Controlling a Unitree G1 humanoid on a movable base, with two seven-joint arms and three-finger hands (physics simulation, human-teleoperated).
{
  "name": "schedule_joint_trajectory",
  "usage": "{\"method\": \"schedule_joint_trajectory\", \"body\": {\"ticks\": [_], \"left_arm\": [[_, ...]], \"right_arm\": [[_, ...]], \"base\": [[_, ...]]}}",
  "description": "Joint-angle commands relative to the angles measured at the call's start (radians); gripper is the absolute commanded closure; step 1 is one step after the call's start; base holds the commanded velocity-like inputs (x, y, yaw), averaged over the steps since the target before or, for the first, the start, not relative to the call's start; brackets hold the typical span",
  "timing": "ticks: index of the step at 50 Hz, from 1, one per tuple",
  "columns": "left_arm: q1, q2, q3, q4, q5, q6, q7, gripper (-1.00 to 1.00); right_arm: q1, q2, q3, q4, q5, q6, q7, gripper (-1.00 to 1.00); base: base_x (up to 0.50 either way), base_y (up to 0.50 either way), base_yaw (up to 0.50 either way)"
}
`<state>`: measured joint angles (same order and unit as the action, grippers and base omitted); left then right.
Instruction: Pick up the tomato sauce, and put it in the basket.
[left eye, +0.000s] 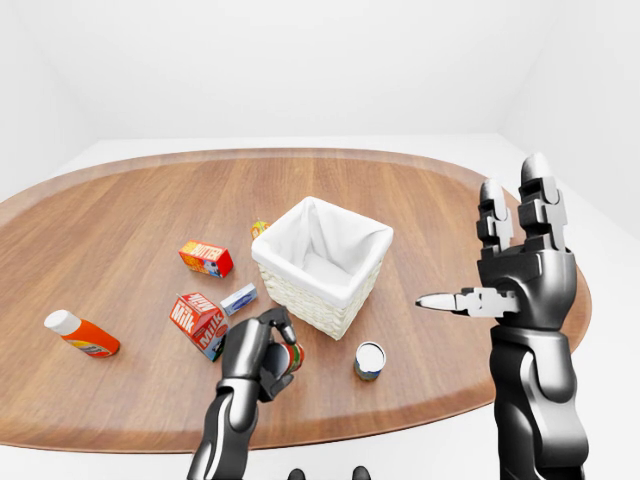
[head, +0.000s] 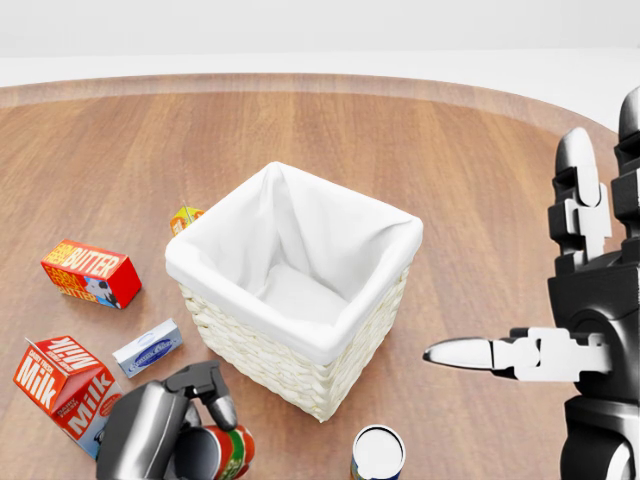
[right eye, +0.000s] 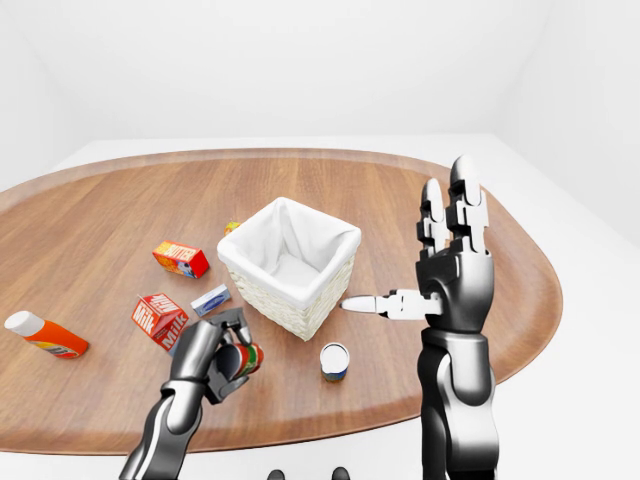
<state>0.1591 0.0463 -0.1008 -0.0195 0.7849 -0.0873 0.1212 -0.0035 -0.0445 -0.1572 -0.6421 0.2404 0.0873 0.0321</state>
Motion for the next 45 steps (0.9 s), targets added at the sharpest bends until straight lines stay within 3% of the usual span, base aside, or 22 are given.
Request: {"method": "schedule_joint_trajectory", "body": {"ticks": [1,20,37,45], "left_arm": [[0.054,0.003,-0.002,-0.143,-0.073,0.0,-0.042,1.0],[0.082,-0.009,0.018,-0.394,-0.125,0.0,-0.174,1.0],[0.078,-0.014,0.014,-0.555,-0.133,0.09,-0.258,1.0],[0.034,-0.018,0.026,-0.579,-0.144,0.135,-0.286,1.0]], "right_arm": [[-0.002,-0.001,0.0,0.002,0.0,0.0,-0.001,-1.0],[0.005,0.003,0.006,0.007,-0.006,0.0,0.001,-1.0],[0.006,0.003,0.008,0.008,-0.009,0.0,0.002,-1.0],[0.003,0.003,0.008,0.013,-0.01,0.0,0.002,-1.0]], "base": [[0.0,0.0,0.0],[0.0,0.0,0.0],[0.0,0.0,0.0],[0.0,0.0,0.0]]}}
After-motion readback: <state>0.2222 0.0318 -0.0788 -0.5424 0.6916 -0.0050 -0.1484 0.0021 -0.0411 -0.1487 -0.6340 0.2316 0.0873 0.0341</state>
